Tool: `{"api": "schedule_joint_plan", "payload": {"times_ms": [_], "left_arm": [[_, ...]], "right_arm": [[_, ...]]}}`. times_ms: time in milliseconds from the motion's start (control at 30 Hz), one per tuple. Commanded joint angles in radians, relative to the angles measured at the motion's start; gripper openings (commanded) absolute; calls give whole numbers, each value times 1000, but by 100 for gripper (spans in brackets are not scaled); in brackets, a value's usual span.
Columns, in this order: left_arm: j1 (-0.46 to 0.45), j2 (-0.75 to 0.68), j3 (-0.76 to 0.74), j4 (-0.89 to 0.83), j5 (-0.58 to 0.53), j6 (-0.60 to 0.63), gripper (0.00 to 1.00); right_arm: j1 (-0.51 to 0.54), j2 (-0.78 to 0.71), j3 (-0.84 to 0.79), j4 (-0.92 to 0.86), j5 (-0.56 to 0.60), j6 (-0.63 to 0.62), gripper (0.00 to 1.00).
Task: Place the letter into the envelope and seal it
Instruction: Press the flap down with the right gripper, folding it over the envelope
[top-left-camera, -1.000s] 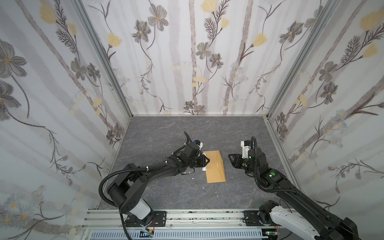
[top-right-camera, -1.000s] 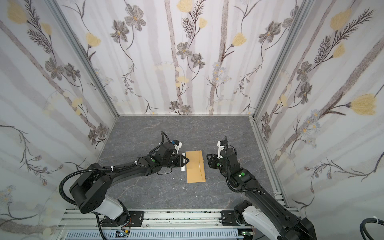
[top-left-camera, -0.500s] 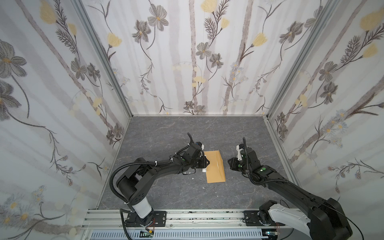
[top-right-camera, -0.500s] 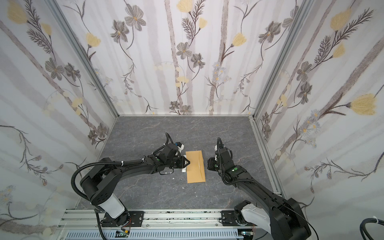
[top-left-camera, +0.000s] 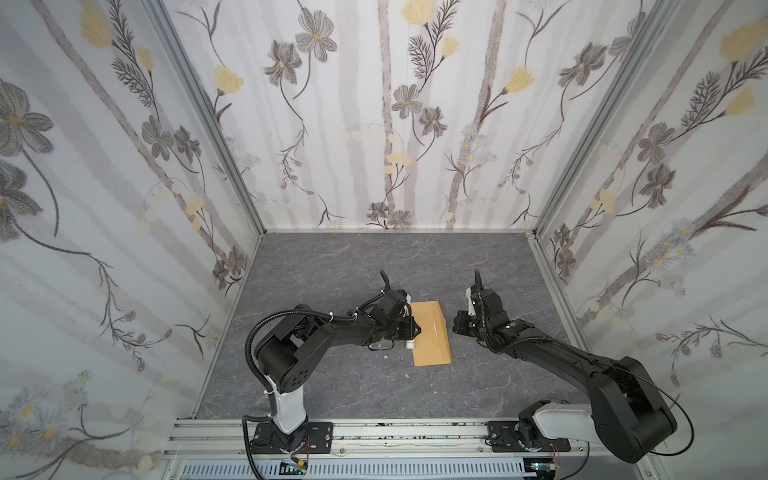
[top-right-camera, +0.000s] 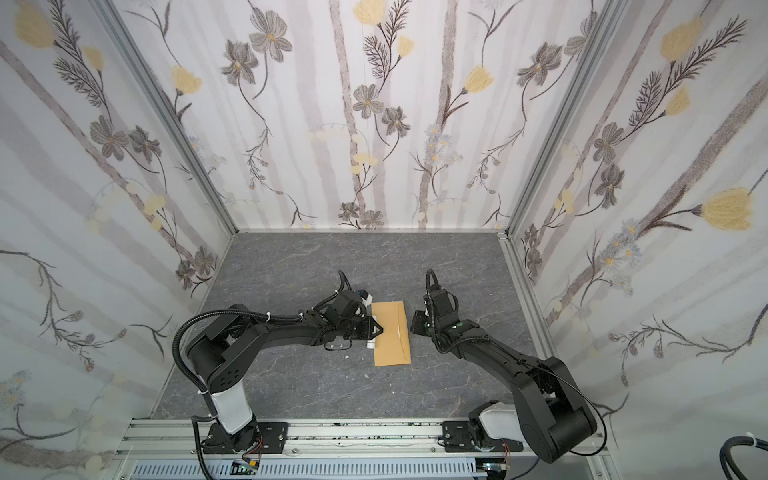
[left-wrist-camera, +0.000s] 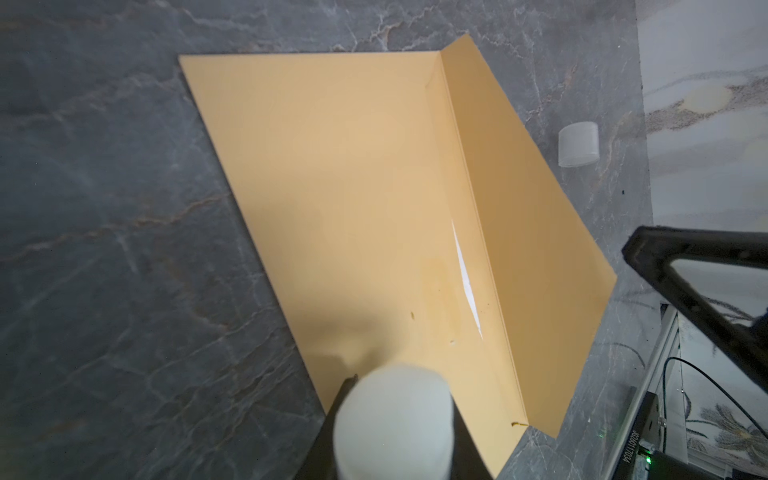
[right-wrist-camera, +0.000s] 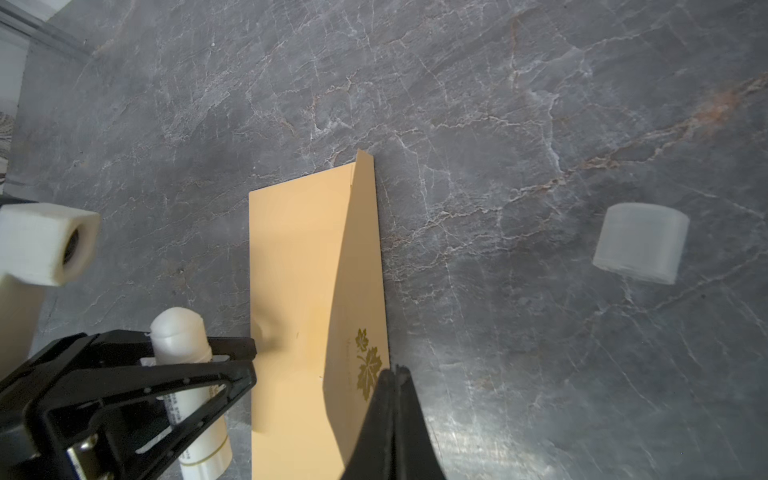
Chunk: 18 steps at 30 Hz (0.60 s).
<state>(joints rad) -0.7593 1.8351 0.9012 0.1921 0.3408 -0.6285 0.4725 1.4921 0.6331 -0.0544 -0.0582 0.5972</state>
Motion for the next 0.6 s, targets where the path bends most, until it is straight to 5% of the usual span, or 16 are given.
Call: {"api": "schedule_joint_plan", "payload": {"times_ms": [0,567], "left_arm": [[8,9,5,26,6,-7,0],[18,21,-8,23,16,-43,0]], "right_arm": [[7,38,28,71,-36,-17,0],[119,177,38,151,-68,37,0]]}}
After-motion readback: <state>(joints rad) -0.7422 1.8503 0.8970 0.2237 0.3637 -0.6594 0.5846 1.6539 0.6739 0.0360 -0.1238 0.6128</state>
